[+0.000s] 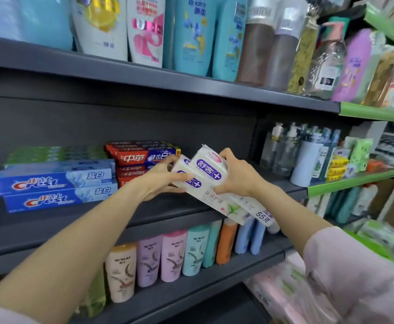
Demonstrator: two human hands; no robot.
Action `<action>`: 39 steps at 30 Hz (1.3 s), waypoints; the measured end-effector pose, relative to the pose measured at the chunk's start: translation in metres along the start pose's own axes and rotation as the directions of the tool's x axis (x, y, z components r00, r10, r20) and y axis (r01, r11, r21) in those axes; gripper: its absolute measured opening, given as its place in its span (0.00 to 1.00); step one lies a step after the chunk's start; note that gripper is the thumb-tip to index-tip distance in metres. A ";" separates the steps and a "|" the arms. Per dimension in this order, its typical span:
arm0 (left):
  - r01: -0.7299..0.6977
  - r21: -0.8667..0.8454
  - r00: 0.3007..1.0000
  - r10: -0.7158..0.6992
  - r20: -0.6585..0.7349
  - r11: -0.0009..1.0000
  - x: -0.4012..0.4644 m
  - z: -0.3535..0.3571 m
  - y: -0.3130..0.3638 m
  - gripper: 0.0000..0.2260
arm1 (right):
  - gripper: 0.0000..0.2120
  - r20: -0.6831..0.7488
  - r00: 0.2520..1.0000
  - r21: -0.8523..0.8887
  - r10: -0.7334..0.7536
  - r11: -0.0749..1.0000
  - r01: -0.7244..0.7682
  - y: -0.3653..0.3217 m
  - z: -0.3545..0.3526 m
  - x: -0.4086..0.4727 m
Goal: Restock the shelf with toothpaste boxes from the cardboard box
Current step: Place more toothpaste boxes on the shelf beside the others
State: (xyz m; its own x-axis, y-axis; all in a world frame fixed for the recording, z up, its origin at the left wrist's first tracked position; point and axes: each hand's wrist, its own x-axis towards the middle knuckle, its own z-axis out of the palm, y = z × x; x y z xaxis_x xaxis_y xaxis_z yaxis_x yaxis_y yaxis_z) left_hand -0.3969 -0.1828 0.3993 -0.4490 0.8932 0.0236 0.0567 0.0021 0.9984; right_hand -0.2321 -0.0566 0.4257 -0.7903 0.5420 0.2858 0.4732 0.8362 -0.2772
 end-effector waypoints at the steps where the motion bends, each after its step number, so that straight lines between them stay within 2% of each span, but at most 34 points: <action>1: -0.006 -0.015 0.999 0.006 -0.042 1.000 0.003 -0.001 -0.004 0.21 | 0.33 0.000 1.000 -0.013 -0.013 1.000 0.013 -0.002 0.000 0.006; 4: -0.065 -0.158 0.982 0.035 -0.187 0.985 0.012 0.001 -0.012 0.15 | 0.35 -0.041 0.998 -0.057 -0.055 0.997 0.053 -0.006 -0.001 0.019; 6: -0.112 -0.234 0.964 0.049 -0.260 0.966 0.020 0.003 -0.013 0.16 | 0.38 -0.094 0.993 -0.116 -0.072 0.991 0.060 -0.007 0.002 0.023; 8: -0.127 -0.281 0.956 0.042 -0.290 0.951 0.026 0.006 -0.010 0.18 | 0.42 -0.138 0.990 -0.130 -0.037 0.991 0.019 -0.004 0.006 0.024; 10: -0.112 -0.278 0.951 0.022 -0.309 0.954 0.032 0.009 -0.008 0.19 | 0.40 -0.164 0.986 -0.073 0.032 0.996 -0.044 0.001 0.010 0.024; 11: -0.086 -0.215 0.946 0.011 -0.324 0.973 0.035 0.011 -0.007 0.22 | 0.35 -0.169 0.983 -0.035 0.068 0.997 -0.075 0.004 0.011 0.023; 13: 0.007 0.135 0.931 0.043 -0.362 0.991 0.040 0.011 -0.008 0.27 | 0.23 -0.166 0.978 0.002 0.129 0.991 -0.131 0.010 0.013 0.022; 14: 0.052 0.354 0.924 0.090 -0.372 0.934 0.042 0.010 -0.009 0.29 | 0.20 -0.167 0.976 -0.011 0.142 0.989 -0.146 0.014 0.013 0.022; 15: 0.082 0.542 0.921 0.145 -0.363 0.836 0.043 0.009 -0.008 0.29 | 0.18 -0.174 0.974 -0.030 0.145 0.988 -0.152 0.017 0.013 0.022; 16: 0.090 0.674 0.925 0.190 -0.331 0.734 0.044 0.009 -0.008 0.29 | 0.16 -0.189 0.970 -0.035 0.150 0.987 -0.159 0.020 0.013 0.022; 18: 0.051 0.798 0.946 0.227 -0.232 0.601 0.047 0.013 -0.004 0.26 | 0.16 -0.242 0.958 0.009 0.156 0.987 -0.159 0.025 0.010 0.023; 21: 0.013 0.840 0.947 0.262 -0.184 0.542 0.063 0.025 0.008 0.18 | 0.17 -0.294 0.945 -0.012 0.147 0.987 -0.157 0.031 0.007 0.029; 23: 0.023 0.820 0.935 0.279 -0.221 0.572 0.082 0.031 0.013 0.18 | 0.18 -0.292 0.947 -0.077 0.136 0.983 -0.165 0.036 0.006 0.033; 28: 0.020 0.793 0.923 0.293 -0.248 0.609 0.136 0.032 0.015 0.19 | 0.27 -0.282 0.954 -0.038 0.101 0.993 -0.116 0.053 0.011 0.057; 33: 0.071 0.911 0.928 0.308 -0.209 0.406 0.195 0.022 0.024 0.21 | 0.29 -0.311 0.948 -0.087 0.064 0.992 -0.095 0.078 0.027 0.096; 37: 0.194 0.972 0.934 0.278 -0.224 0.131 0.230 0.009 0.025 0.21 | 0.29 -0.257 0.962 -0.104 0.088 0.988 -0.118 0.091 0.040 0.122; 39: 0.245 0.967 0.934 0.250 -0.255 0.072 0.241 0.001 0.019 0.19 | 0.30 -0.226 0.970 -0.125 0.089 0.985 -0.119 0.096 0.048 0.133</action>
State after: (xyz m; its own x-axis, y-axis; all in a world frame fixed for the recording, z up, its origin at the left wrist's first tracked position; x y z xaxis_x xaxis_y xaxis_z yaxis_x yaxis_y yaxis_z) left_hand -0.5036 0.0329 0.4240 -0.6326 0.7203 0.2846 0.7565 0.6534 0.0282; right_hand -0.3106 0.0912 0.3929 -0.6368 0.6188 0.4601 0.6087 0.7696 -0.1927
